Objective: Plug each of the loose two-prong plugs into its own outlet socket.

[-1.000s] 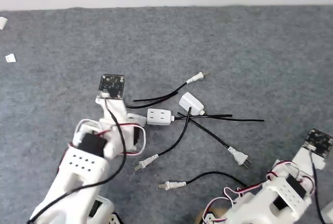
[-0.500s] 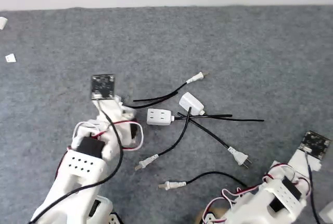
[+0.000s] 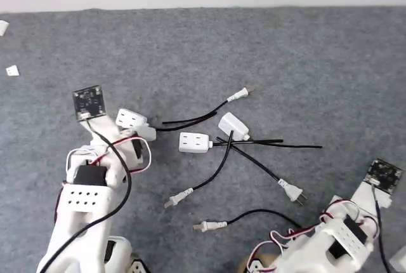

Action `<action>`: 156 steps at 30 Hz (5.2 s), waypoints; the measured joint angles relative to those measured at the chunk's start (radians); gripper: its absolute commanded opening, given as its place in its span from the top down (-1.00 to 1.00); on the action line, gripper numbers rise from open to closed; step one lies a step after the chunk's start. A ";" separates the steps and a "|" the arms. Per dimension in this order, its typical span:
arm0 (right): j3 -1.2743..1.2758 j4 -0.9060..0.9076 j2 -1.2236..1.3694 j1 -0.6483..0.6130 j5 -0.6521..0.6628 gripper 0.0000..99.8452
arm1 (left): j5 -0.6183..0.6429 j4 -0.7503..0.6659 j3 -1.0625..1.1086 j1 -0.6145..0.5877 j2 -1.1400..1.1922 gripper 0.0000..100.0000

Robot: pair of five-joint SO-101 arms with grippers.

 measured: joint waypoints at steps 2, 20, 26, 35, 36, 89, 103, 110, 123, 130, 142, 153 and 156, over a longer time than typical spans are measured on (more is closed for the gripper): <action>0.000 0.000 0.000 0.000 0.000 0.61 | 0.037 0.000 0.000 -0.029 0.000 0.97; 0.000 0.000 0.000 0.000 0.000 0.61 | -0.098 -0.008 -0.149 -0.516 0.463 0.76; 0.002 -0.008 0.000 0.000 0.034 0.61 | -0.098 0.110 -0.267 -0.632 0.603 0.36; 0.002 -0.009 0.000 0.000 0.038 0.61 | -0.219 0.133 -0.325 -0.675 0.614 0.36; 0.002 -0.009 0.000 0.000 0.038 0.61 | -0.239 0.133 -0.336 -0.675 0.614 0.36; 0.002 -0.009 0.000 0.000 0.040 0.61 | -0.681 0.245 -0.717 -0.316 0.945 0.98; 0.002 -0.009 0.000 0.000 0.040 0.61 | -0.597 0.239 -0.779 -0.393 0.944 0.96; 0.002 -0.009 0.000 0.000 0.040 0.61 | -0.336 0.233 -0.781 -0.431 0.850 0.55; 0.002 -0.009 0.000 0.000 0.040 0.61 | -0.103 0.078 -0.621 -0.465 0.875 0.49; 0.002 -0.009 0.000 -0.003 0.040 0.61 | -0.071 0.078 -0.623 -0.485 0.882 0.49; 0.002 -0.009 0.000 -0.003 0.040 0.61 | -0.068 0.078 -0.621 -0.514 0.884 0.50; 0.002 -0.009 0.000 -0.003 0.040 0.61 | -0.068 0.078 -0.621 -0.522 0.893 0.50; 0.002 -0.009 0.000 -0.003 0.040 0.61 | -0.068 0.078 -0.621 -0.503 0.902 0.50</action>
